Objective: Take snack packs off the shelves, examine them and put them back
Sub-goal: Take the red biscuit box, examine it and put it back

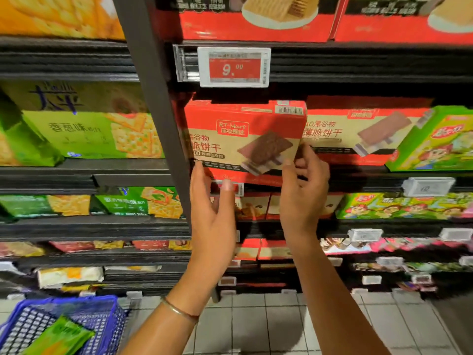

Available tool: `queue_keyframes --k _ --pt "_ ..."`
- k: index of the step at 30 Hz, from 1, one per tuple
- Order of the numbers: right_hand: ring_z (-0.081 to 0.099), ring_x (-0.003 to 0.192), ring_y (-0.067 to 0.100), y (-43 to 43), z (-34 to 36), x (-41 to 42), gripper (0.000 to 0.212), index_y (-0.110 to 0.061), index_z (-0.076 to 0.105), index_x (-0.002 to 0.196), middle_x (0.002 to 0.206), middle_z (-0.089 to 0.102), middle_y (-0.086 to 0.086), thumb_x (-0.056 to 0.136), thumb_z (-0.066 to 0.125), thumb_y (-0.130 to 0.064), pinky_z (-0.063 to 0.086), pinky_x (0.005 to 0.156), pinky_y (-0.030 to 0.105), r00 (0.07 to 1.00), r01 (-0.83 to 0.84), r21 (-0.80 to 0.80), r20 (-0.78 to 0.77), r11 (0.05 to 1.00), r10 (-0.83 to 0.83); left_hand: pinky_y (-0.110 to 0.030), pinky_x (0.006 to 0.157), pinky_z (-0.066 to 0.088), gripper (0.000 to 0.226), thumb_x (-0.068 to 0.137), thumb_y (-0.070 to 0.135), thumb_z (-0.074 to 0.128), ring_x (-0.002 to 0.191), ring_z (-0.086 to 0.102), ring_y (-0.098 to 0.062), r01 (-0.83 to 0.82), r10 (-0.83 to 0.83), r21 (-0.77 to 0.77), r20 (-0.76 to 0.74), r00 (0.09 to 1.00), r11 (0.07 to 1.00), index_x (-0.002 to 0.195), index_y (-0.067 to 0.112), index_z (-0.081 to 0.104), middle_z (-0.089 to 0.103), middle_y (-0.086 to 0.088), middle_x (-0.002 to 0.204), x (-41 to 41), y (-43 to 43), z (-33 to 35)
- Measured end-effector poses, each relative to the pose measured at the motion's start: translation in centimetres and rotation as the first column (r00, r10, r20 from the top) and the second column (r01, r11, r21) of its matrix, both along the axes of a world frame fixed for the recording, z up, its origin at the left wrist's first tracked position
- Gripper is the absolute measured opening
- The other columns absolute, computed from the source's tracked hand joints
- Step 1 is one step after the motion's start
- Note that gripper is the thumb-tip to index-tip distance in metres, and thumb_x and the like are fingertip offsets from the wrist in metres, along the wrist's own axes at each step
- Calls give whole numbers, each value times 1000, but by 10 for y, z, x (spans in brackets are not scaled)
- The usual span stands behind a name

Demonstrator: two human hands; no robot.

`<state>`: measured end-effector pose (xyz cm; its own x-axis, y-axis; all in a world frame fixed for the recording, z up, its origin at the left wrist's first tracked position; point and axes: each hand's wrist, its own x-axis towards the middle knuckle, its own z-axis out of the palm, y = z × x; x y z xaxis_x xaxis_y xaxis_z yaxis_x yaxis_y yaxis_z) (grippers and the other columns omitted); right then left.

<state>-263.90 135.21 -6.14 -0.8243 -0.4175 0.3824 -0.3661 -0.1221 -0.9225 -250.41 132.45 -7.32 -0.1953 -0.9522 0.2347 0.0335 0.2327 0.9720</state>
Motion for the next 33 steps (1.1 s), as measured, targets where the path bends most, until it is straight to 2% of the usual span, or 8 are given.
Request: queue_keyframes --k 4,7,11,14,19,23,26,33 --pt "55 121 13 5 -11 14 38 -9 66 128 131 51 4 99 61 -33 48 95 14 997 20 -97 -70 995 -27 -6 119 12 86 94 71 33 154 10 12 -18 17 27 52 999 999 167 30 13 12 20 172 -7 5 9" --pt "49 136 18 11 -22 20 41 -4 60 126 144 50 10 95 65 -30 43 107 21 993 -45 -188 -118 981 23 4 109 1 94 86 81 24 153 -2 14 -10 6 31 109 994 999 167 35 10 0 20 174 -11 11 12" --pt "61 125 19 14 -22 17 60 -7 41 134 137 56 7 89 76 -25 52 94 21 959 -281 -283 -45 917 280 13 99 3 91 89 81 24 150 -5 18 6 -8 24 108 994 1000 167 37 9 -4 20 174 -14 17 14" --pt "60 129 14 16 -21 12 71 -8 38 145 137 59 -15 89 78 -26 52 95 19 961 -275 -266 -67 924 267 4 110 6 92 88 80 27 154 0 12 -16 14 21 83 996 1000 167 35 14 3 19 174 -17 19 12" --pt "63 123 17 35 -24 -1 54 -26 45 143 131 65 -7 94 69 -29 55 97 31 978 -193 -330 9 924 207 4 101 27 75 97 68 37 145 30 13 -59 59 -1 47 997 998 162 30 31 34 17 164 -15 25 5" --pt "64 117 8 53 -20 -21 51 -6 46 143 126 66 -6 98 57 -28 53 92 21 972 -136 -401 123 906 200 -21 116 38 69 99 56 48 143 43 -2 -118 118 -7 32 992 993 158 20 38 46 7 156 -2 20 -2" --pt "66 116 20 71 -21 -39 51 -11 55 141 127 65 11 98 56 -38 56 90 32 934 -150 -350 256 925 248 -35 115 45 64 94 64 50 134 53 -1 -100 100 -8 44 994 995 145 25 52 59 14 142 13 11 -1" --pt "74 109 30 102 -32 -45 48 -31 68 125 119 73 8 86 73 -58 63 74 34 627 -607 -193 481 771 613 -68 108 46 85 82 83 61 127 64 -40 222 -205 219 -96 974 950 137 18 59 67 -17 135 41 6 -8"
